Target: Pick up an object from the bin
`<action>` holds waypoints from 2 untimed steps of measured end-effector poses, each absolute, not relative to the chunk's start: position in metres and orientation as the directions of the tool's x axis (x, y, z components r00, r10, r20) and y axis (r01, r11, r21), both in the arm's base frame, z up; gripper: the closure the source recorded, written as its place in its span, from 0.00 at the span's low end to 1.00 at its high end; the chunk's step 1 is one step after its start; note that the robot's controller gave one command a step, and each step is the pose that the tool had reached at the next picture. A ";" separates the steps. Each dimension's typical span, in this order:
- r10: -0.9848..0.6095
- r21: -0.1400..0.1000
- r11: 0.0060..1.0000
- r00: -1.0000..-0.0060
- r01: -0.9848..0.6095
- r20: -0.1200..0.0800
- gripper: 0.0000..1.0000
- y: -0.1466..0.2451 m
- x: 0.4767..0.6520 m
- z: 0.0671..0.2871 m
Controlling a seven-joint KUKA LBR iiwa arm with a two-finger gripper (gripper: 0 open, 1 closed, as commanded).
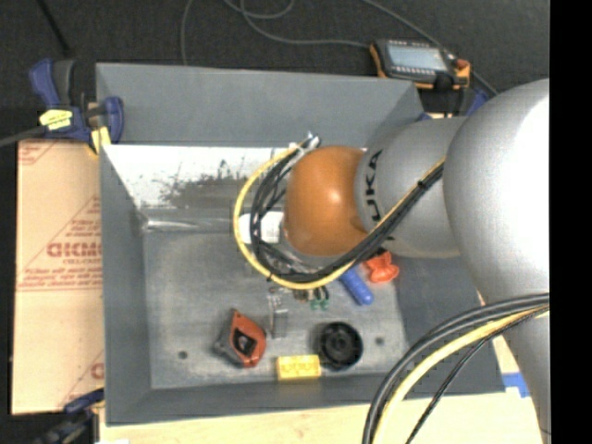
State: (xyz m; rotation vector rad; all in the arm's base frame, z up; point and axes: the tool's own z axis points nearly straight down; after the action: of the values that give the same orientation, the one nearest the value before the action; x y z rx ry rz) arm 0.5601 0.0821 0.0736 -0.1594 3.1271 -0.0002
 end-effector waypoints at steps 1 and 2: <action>-0.094 0.000 0.996 -0.996 -0.095 -0.004 0.00 0.078 0.539 0.072; -0.004 0.001 1.000 -1.000 -0.004 -0.009 0.00 0.070 0.504 0.072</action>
Offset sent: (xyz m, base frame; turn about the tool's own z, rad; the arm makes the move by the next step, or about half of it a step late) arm -0.0803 -0.0161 -0.0028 0.1368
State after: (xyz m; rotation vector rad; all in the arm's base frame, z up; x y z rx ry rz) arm 0.5041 0.0699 0.0725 -0.0069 3.1329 0.0023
